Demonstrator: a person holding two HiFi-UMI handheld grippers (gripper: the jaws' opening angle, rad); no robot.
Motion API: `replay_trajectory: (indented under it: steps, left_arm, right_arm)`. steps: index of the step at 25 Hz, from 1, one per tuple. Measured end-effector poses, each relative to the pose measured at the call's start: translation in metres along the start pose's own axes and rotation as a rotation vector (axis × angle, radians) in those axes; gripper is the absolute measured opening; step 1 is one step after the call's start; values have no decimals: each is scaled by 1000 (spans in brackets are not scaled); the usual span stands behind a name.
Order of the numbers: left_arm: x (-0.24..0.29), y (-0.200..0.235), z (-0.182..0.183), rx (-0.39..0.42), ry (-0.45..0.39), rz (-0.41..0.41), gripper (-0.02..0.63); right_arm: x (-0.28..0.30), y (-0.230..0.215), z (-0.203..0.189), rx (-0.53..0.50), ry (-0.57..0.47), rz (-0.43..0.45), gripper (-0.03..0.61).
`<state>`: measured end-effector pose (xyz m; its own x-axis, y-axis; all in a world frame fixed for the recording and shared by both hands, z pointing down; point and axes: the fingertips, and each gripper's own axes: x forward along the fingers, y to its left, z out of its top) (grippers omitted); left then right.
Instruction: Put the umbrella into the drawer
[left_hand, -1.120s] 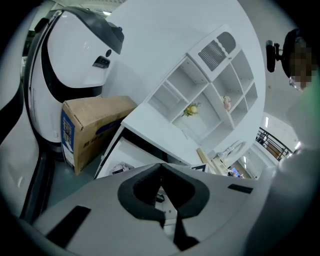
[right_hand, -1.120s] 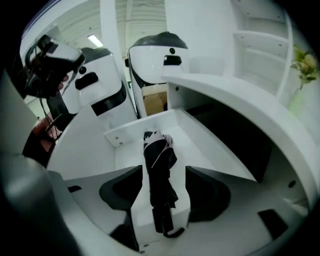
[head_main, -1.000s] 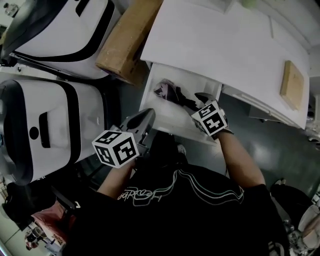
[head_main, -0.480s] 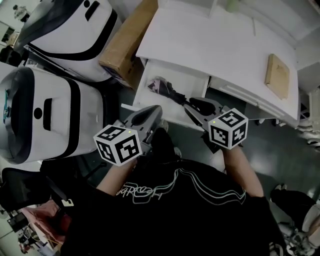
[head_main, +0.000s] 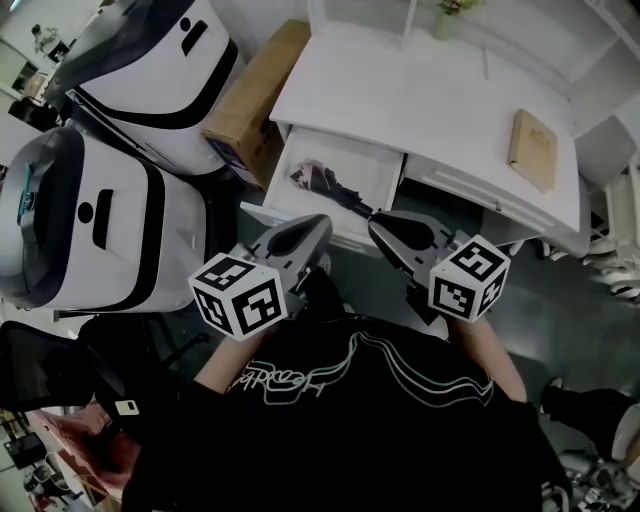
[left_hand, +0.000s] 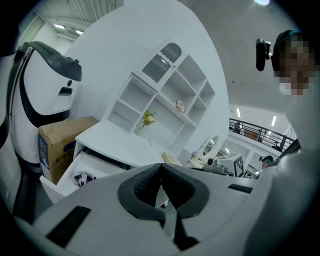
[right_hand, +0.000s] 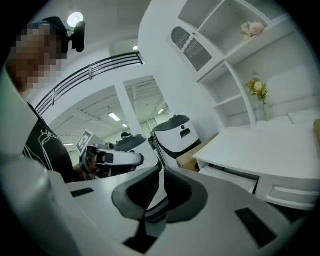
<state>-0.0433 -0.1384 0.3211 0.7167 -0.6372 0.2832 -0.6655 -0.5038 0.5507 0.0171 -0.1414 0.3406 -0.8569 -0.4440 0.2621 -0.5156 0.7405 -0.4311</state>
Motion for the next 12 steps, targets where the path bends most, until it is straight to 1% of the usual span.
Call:
replay_trajectory:
  steps: [3, 8, 12]
  left_arm:
    - [-4, -10, 1, 20, -9, 1, 20]
    - [-8, -16, 1, 32, -14, 2, 20]
    - [-8, -17, 2, 32, -14, 4, 20]
  right_arm:
    - [-6, 8, 4, -16, -15, 11, 53]
    - [-8, 12, 4, -69, -6, -9, 50]
    - [-9, 13, 4, -59, -7, -3, 49]
